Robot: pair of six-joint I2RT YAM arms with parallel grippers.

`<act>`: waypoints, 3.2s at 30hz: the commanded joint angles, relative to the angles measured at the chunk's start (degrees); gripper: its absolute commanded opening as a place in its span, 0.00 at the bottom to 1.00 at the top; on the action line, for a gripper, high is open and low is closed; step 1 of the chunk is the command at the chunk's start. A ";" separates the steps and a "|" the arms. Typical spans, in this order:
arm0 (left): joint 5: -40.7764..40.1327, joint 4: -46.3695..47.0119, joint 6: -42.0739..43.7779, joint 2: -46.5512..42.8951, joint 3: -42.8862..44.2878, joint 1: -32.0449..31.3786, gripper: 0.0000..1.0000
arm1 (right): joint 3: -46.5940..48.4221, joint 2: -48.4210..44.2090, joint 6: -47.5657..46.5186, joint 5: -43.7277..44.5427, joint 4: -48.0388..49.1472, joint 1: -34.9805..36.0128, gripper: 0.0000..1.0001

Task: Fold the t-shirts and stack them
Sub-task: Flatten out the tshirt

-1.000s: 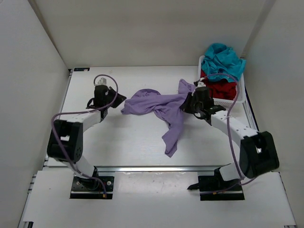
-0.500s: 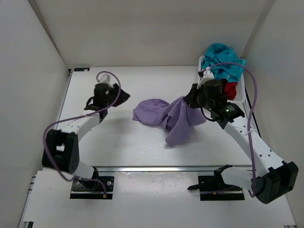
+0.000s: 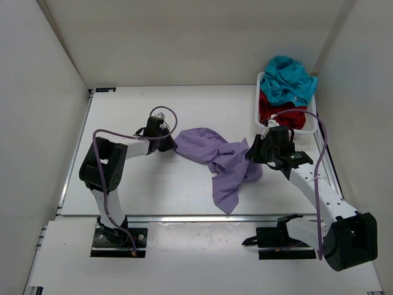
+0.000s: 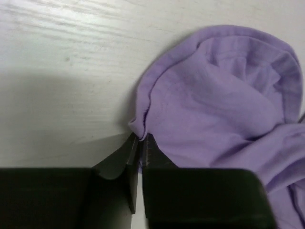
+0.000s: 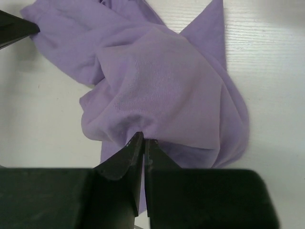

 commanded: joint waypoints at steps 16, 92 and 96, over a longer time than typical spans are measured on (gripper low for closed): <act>14.74 -9.88 -2.25 -30.71 8.28 15.75 0.00 | 41.53 6.51 -5.28 0.29 -10.45 5.29 0.00; 7.53 -11.59 0.83 -9.42 24.86 19.39 0.83 | 84.17 54.54 -10.99 -0.36 -23.41 -2.18 0.35; 5.79 -4.02 0.47 -23.68 -6.02 10.41 0.13 | 59.47 46.76 -10.28 -3.41 -11.24 -5.51 0.01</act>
